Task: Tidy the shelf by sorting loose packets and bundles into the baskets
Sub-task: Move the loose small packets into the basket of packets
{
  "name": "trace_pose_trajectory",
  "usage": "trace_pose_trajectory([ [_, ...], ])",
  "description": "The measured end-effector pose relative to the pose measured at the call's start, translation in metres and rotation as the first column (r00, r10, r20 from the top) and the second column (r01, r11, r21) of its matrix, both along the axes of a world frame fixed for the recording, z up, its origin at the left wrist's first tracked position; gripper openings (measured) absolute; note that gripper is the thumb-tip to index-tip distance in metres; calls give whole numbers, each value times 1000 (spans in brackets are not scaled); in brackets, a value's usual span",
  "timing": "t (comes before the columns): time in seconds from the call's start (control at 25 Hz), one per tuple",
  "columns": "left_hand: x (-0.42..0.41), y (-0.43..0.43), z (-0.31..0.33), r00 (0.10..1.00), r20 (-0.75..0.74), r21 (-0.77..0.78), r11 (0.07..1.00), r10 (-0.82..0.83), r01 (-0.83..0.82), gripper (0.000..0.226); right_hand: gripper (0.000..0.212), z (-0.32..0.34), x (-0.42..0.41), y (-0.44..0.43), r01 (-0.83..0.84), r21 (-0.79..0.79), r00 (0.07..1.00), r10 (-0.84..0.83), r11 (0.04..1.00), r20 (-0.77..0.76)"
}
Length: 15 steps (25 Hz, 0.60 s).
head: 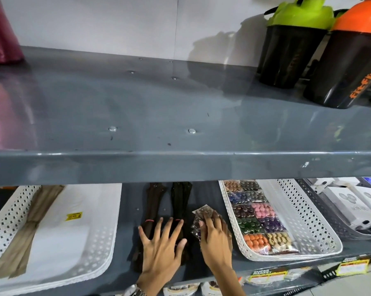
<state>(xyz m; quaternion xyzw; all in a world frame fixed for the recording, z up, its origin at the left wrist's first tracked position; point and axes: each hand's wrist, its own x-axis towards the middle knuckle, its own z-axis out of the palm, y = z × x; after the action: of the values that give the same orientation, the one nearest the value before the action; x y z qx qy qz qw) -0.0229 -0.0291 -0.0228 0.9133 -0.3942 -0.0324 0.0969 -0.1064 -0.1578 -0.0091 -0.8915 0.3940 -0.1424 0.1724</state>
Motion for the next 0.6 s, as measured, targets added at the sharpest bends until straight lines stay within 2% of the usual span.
trace_pose_trajectory([
  [0.24,8,-9,11,997,-18,-22,997,79,-79,60,65,3,-3,4,24,-6,1000,-24,1000,-4],
  [0.4,24,-27,1,996,-14,19,996,88,-87,64,51,-2,-4,15,99,3,994,-99,995,-50],
  [0.48,26,-29,-5,995,-22,-10,995,94,-94,61,49,-6,-2,17,112,61,992,-108,992,-60],
  [0.6,35,-41,-4,987,-36,-71,985,154,-156,52,54,-8,2,15,82,39,996,-81,996,-28],
])
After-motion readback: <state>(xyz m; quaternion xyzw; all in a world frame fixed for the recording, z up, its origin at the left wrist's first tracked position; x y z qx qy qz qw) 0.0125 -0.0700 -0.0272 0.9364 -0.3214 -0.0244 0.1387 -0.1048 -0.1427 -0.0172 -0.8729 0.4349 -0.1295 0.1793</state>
